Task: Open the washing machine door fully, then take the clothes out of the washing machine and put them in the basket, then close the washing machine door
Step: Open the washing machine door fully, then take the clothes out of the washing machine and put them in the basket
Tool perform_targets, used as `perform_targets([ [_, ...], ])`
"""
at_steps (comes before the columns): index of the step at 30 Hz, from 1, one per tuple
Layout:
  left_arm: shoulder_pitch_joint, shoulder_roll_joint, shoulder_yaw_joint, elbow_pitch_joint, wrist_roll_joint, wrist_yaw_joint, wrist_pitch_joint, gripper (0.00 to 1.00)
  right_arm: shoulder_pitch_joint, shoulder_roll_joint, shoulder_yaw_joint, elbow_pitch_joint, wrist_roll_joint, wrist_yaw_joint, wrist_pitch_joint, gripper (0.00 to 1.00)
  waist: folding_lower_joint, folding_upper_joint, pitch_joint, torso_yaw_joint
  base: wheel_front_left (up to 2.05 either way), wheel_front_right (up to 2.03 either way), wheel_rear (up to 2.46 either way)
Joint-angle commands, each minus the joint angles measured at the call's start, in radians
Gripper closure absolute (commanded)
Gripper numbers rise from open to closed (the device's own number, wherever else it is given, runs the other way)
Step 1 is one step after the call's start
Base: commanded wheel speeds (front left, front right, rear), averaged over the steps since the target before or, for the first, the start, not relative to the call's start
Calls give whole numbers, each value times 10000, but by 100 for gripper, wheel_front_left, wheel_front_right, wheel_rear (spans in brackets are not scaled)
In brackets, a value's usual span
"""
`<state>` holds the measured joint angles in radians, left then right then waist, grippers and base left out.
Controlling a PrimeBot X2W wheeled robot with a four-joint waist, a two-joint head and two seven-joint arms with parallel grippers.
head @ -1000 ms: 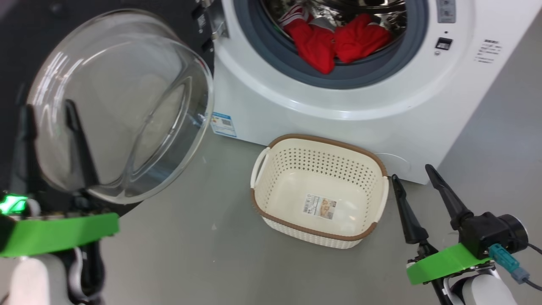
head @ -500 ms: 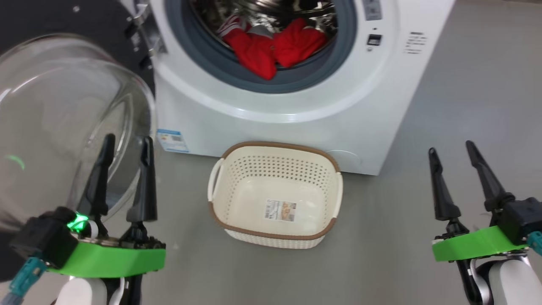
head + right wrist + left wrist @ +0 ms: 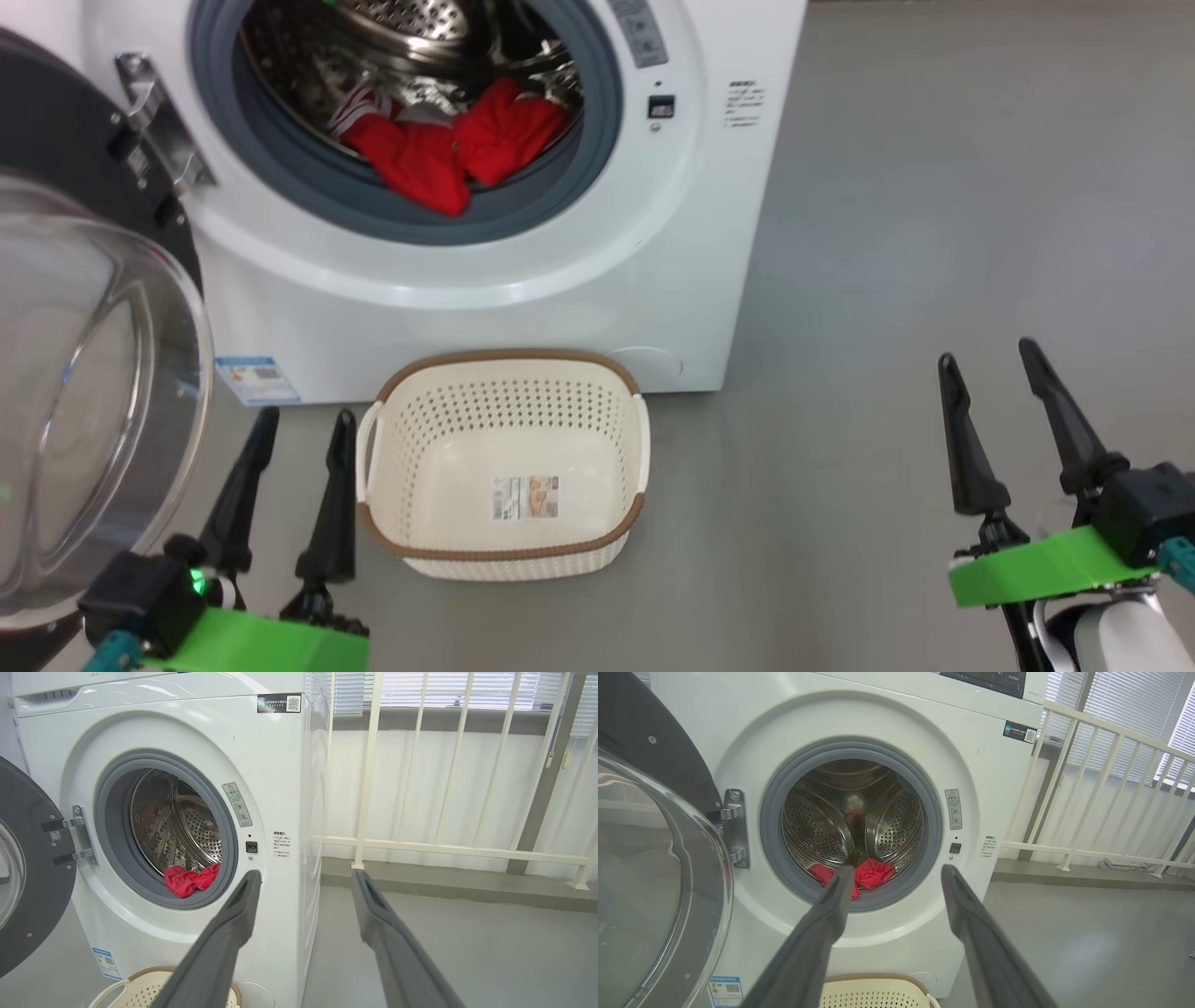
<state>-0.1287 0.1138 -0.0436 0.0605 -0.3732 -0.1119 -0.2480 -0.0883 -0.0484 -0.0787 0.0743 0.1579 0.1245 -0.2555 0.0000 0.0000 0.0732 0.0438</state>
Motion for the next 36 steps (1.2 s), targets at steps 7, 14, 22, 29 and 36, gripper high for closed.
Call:
perform_targets([
  [7, 810, 362, 362, -48, 491, 332, -92, 0, 548, -18, 368, -174, 189, 62, -62, 0, 0, 0, -788, -799, 0, 0, 0],
  [14, 1323, 413, 392, -21, 670, 380, -119, 0, 930, -18, 262, -194, 376, 62, -62, 0, 0, 0, -973, -974, 0, 0, 0],
  [22, 1567, 380, 492, -39, 713, 383, -132, 0, 1276, -18, 121, -290, 243, 62, -62, 0, 0, 0, -1075, -1046, 0, 0, 0],
  [29, 1591, 344, 486, 5, 850, 430, -135, 0, 1269, -18, 249, -409, 218, 62, -62, 0, 0, 0, -1031, -983, 0, 0, 0],
  [36, 1515, 303, 497, 96, 957, 508, -136, 0, 1277, -18, 311, -417, 220, 62, -62, 0, 0, 0, -1006, -890, 0, 0, 0],
])
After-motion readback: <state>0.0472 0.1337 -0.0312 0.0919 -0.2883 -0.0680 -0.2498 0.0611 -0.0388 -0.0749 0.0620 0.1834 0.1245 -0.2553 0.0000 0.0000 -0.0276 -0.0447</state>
